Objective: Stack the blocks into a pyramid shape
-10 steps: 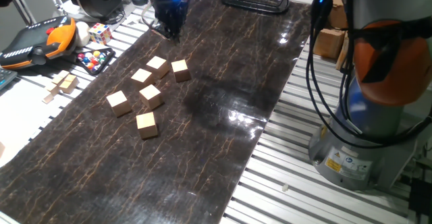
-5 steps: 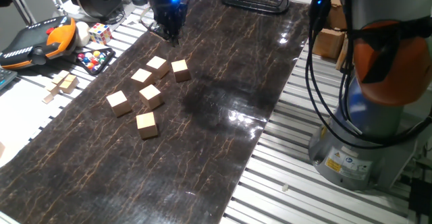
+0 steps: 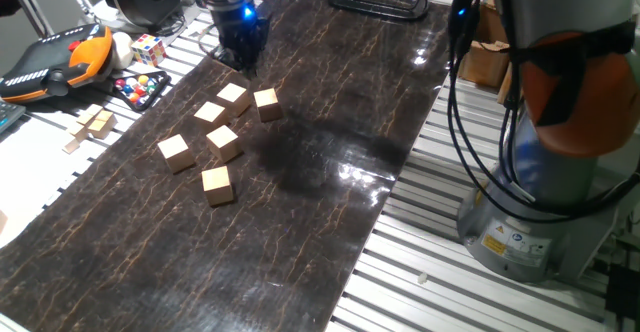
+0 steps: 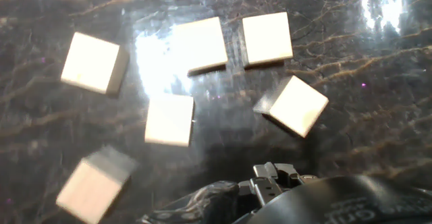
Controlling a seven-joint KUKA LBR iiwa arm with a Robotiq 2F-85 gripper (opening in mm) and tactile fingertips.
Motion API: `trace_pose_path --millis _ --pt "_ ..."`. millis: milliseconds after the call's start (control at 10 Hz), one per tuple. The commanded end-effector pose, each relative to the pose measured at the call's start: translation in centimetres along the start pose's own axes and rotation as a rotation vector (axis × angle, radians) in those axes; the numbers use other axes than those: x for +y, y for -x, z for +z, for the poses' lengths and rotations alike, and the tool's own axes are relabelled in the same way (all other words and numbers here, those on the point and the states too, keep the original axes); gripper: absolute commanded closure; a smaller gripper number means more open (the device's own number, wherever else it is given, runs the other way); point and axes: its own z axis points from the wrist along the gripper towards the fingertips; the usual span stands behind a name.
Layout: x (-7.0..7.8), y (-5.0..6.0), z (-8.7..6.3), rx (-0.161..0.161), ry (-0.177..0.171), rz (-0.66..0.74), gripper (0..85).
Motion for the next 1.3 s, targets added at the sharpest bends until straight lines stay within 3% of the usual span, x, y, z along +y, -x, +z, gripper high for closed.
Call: trace_pose_path --millis 0,300,500,1200 --pt "0.0 0.4 0.5 -0.001 0.004 0.009 84.3" --pt "0.3 0.8 1.1 -0.004 0.01 0.052 84.3" --pt "1.0 1.1 1.5 0.012 0.028 0.084 84.3" --pt "1.7 2.3 3.4 0.03 0.023 0.202 84.3"
